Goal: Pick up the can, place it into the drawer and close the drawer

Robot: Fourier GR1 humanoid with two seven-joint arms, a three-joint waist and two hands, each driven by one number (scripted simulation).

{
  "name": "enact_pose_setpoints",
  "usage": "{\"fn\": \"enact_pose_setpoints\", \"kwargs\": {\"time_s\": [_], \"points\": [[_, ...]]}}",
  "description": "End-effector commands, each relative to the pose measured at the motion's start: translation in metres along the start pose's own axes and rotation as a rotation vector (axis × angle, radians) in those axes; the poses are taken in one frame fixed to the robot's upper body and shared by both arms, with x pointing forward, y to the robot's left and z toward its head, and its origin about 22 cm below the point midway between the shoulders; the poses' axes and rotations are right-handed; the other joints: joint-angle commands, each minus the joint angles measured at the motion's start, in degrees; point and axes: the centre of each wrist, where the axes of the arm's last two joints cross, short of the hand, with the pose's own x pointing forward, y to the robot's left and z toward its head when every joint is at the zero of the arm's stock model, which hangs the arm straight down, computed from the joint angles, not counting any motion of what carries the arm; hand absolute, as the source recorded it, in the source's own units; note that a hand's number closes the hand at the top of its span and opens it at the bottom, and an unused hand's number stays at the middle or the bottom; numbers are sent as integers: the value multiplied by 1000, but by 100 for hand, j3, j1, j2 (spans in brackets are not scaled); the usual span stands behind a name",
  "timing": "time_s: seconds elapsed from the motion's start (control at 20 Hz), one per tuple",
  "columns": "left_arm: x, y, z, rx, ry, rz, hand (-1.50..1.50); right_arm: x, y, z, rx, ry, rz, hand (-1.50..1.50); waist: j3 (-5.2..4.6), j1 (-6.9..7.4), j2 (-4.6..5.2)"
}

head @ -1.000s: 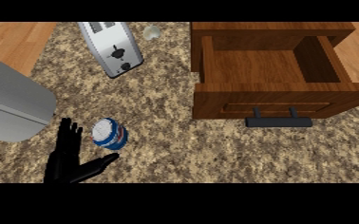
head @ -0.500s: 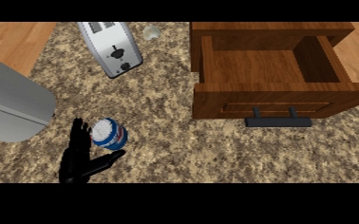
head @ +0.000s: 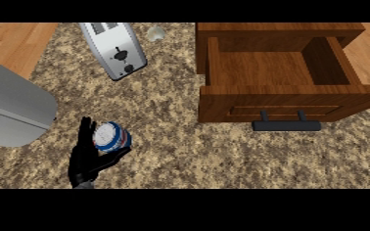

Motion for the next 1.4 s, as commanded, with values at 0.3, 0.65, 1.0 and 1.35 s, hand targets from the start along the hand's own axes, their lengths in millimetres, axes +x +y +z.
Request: {"fn": "enact_pose_setpoints", "kwargs": {"time_s": [0.3,0.65,1.0,1.35], "points": [[-1,-8,3,-149,40,98,150,-9,0,-5,3,-1,-26,-150,3,32,-5],[39,-42,-19,-244,-53,109,150,-12,5,9,-9,4,-9,-150,7,16,-15],[69,-63,-65,-327,-106,130,150,-5,2,2,-29,9,-23,-150,2,0,0],[87,-115,-55,-392,-135,100,150,11,20,-1,-11,7,-12,-150,3,17,-5]]}}
